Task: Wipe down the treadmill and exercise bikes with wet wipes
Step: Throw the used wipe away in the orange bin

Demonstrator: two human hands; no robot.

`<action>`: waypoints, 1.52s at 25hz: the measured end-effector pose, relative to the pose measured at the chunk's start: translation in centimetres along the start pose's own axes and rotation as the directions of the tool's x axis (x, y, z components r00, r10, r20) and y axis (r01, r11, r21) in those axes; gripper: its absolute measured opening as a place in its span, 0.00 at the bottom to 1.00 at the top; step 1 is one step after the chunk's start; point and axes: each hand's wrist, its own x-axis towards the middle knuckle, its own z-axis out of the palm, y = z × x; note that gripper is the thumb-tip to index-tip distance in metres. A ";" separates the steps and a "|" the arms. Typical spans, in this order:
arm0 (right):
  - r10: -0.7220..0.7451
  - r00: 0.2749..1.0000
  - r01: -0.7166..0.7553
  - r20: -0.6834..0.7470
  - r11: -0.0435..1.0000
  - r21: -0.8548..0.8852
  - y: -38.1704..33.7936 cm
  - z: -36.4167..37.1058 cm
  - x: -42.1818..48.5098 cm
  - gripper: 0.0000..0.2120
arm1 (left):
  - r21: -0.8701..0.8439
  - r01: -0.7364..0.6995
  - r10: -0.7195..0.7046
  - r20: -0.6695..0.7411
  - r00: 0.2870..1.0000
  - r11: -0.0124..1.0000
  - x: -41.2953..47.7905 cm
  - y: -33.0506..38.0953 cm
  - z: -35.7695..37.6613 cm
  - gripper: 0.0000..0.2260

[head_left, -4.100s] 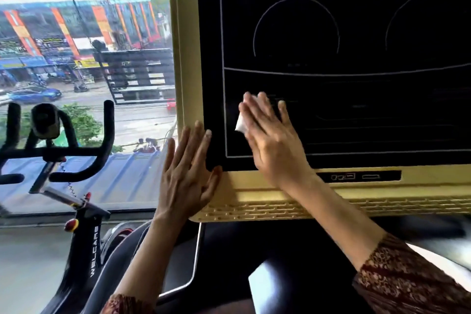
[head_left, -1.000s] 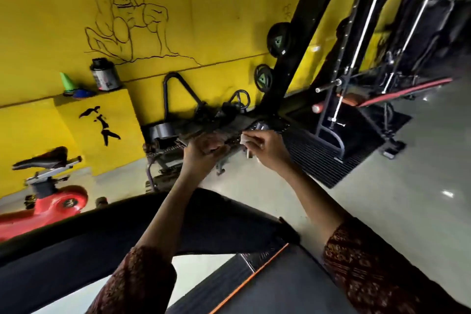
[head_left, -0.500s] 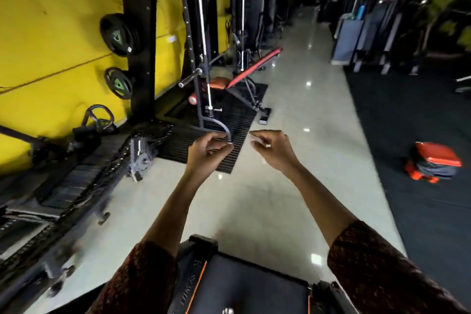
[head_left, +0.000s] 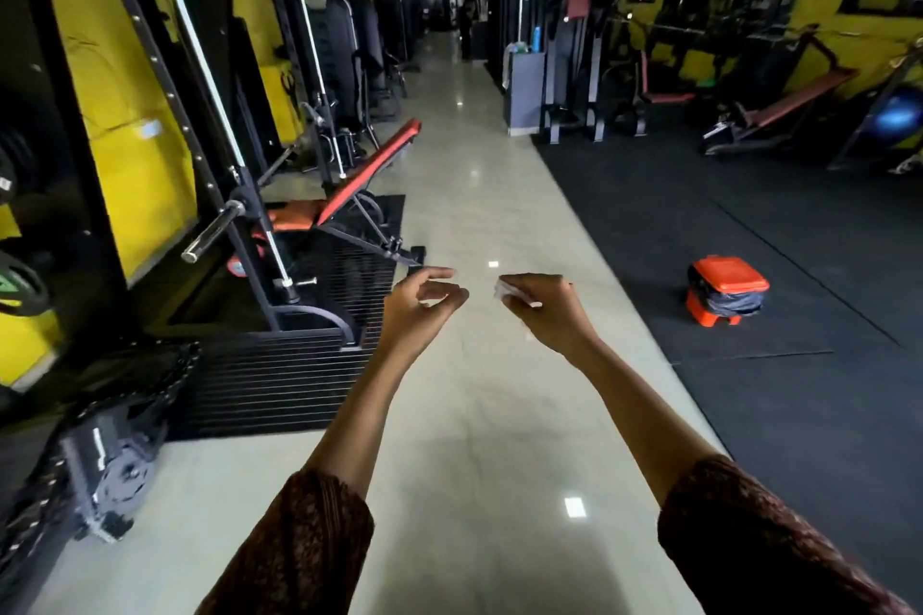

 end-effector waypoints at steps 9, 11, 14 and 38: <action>0.122 0.977 -0.111 -0.174 0.991 0.071 8.5 0.7 8.5 0.07 | -0.010 -0.065 0.066 0.201 0.977 0.998 13.6 -4.8 9.1 0.10; 0.141 0.975 -0.131 -0.174 0.989 0.068 12.2 1.4 10.3 0.07 | -0.018 -0.075 0.077 0.210 0.975 0.997 16.3 -7.5 11.6 0.09; 0.172 0.957 -0.165 -0.232 0.985 0.047 20.4 2.4 13.5 0.07 | -0.033 -0.076 0.082 0.221 0.972 0.997 21.5 -13.4 16.6 0.09; 0.461 0.669 -0.518 -0.583 0.852 0.078 71.9 -15.1 44.5 0.10 | -0.171 -0.102 0.188 0.631 0.753 0.980 65.5 -24.5 70.0 0.09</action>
